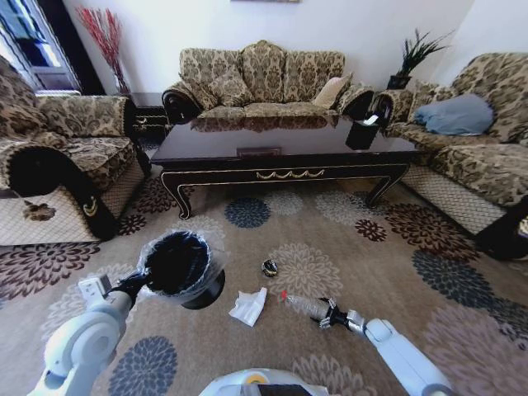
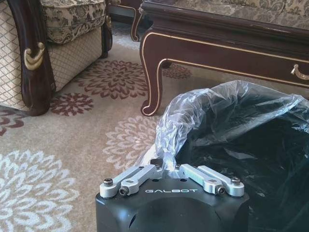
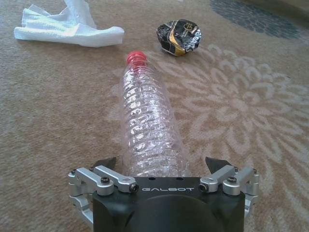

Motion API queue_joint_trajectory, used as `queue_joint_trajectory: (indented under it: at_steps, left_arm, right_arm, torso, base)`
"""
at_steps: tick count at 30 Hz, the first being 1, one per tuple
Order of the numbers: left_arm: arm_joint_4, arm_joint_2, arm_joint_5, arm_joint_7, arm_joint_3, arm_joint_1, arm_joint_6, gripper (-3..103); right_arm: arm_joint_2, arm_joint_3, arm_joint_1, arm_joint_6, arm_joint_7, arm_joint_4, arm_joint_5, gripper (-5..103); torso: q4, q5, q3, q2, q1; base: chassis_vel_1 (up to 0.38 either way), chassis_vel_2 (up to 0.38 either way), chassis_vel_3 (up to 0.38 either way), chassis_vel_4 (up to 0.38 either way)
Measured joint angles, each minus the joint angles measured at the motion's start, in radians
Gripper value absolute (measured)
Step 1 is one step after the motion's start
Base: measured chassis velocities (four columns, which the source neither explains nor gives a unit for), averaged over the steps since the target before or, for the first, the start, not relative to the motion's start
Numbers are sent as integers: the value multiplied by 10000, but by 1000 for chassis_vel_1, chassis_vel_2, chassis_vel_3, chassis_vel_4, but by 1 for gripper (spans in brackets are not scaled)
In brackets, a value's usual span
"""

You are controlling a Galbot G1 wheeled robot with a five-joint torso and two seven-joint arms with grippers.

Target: Move to the front of the table and pick up the trash from the floor, then place it into the trash bin.

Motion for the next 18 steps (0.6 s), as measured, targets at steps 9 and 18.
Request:
queue_joint_trajectory:
  at_steps: [9,18]
  left_arm:
    - [71,7,18,7,56,-27,5,3]
    - [96,43,19,11,63,-35,5,3]
  right_arm:
    - [157,-40,435,6,111,-521,37,102]
    - [43,-133,409,94,-67,-401,154,88]
  torso:
    - [2,-1,0,0,0]
    - [3,4,1,0,0]
  base:
    - [0,0,0,0]
    - [0,0,0,0]
